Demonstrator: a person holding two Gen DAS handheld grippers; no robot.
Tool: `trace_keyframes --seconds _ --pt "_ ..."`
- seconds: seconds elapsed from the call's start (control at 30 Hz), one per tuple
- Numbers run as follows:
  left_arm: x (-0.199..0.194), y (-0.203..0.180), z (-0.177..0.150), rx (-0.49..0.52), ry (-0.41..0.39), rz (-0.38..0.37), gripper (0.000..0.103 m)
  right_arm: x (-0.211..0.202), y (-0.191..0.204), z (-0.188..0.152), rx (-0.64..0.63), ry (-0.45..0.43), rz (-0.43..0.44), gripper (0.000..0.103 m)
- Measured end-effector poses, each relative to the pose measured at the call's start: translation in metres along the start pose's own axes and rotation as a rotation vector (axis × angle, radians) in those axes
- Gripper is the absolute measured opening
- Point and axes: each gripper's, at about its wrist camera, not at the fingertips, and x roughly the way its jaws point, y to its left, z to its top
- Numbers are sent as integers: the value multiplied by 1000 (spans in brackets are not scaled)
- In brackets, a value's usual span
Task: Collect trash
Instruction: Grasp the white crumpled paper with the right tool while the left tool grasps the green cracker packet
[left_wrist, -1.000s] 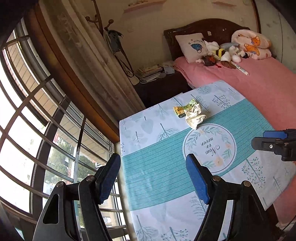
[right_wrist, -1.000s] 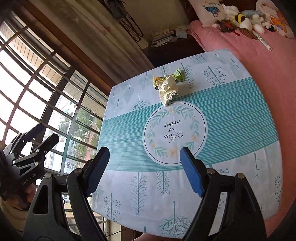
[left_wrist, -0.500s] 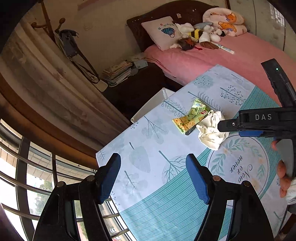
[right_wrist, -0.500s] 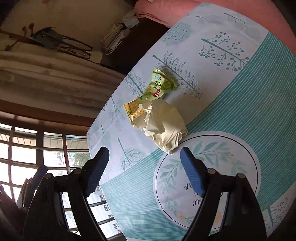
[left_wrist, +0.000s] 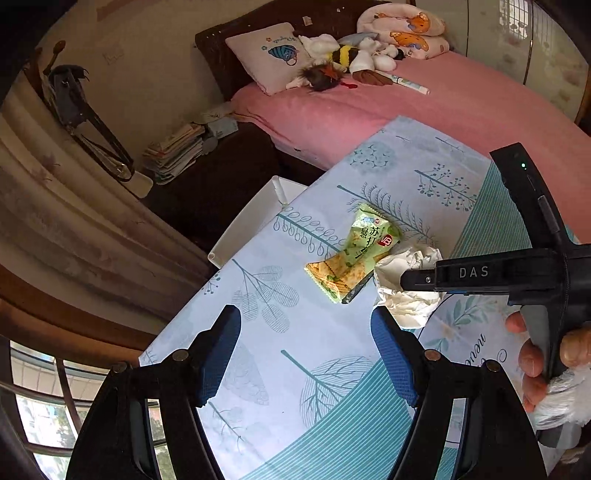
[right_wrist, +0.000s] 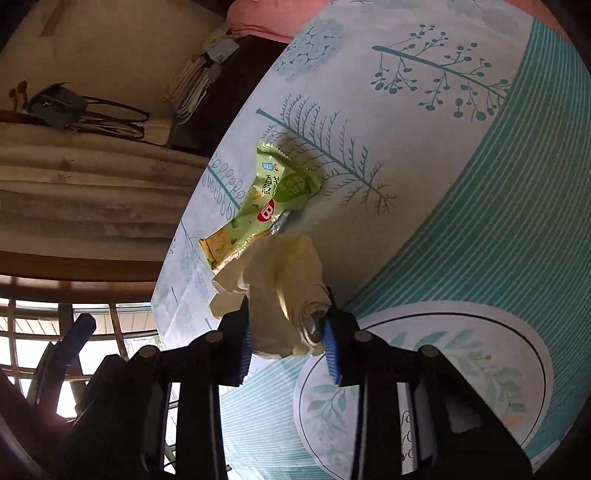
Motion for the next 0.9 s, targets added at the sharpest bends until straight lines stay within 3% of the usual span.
trace_keyframes --seconds 0.13,0.33,0.6,0.77,0.8,0.9 --pt "32 -8 18 34 28 -49 74 -22 -8 -2 -26 -42 -9 15" --pt "92 -29 48 72 88 -106 74 -61 -47 3 26 -133 -48 15" --pt "165 -44 65 16 222 -173 73 -85 -82 -7 72 -154 -46 15" --pt "176 -42 65 -51 227 -183 47 -90 -90 -13 65 -142 -49 15" --pt "176 -43 65 -59 229 -180 36 -92 -91 -16 63 -139 -50 15" --pt "173 -44 58 -102 238 -193 27 -96 -97 -24 62 -130 -48 15"
